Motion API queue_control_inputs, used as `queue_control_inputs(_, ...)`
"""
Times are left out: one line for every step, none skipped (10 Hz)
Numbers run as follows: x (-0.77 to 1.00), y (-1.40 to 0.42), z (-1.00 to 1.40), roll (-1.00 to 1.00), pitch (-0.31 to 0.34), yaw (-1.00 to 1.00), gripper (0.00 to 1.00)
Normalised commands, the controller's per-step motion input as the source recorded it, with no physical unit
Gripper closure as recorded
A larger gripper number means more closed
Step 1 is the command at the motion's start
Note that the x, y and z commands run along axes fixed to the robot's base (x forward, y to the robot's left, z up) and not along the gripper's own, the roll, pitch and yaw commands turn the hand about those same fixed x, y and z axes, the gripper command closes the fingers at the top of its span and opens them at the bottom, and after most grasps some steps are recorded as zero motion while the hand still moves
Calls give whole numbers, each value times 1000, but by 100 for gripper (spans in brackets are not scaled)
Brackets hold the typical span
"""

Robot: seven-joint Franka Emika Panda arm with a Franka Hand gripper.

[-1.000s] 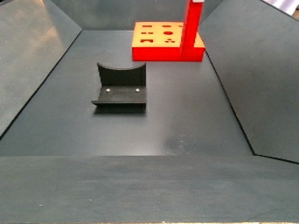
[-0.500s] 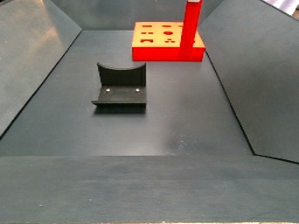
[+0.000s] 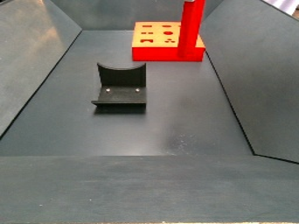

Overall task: Pick up the arch object. Move up. Place the arch object on the fixture. Regrasp the arch object. Rotate the arch object. Move to above the board. Insert the arch object.
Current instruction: Rotate the arch object.

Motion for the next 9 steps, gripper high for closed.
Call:
queue_control_inputs(1, 0, 1, -44, 13, -1000, 100)
queue_control_inputs(1, 3, 1, -47, 14, -1000, 100)
queue_control_inputs(0, 5, 1, -51, 15, -1000, 100)
queue_control_inputs(0, 6, 1, -56, 17, -1000, 100)
queue_control_inputs(0, 8, 1, -63, 19, -1000, 100)
queue_control_inputs(0, 9, 1, -71, 21, -1000, 100)
queue_control_inputs(0, 10, 1, -80, 24, -1000, 100)
queue_control_inputs(0, 11, 1, -93, 28, -1000, 100)
queue_control_inputs(0, 11, 1, -116, 35, -1000, 100)
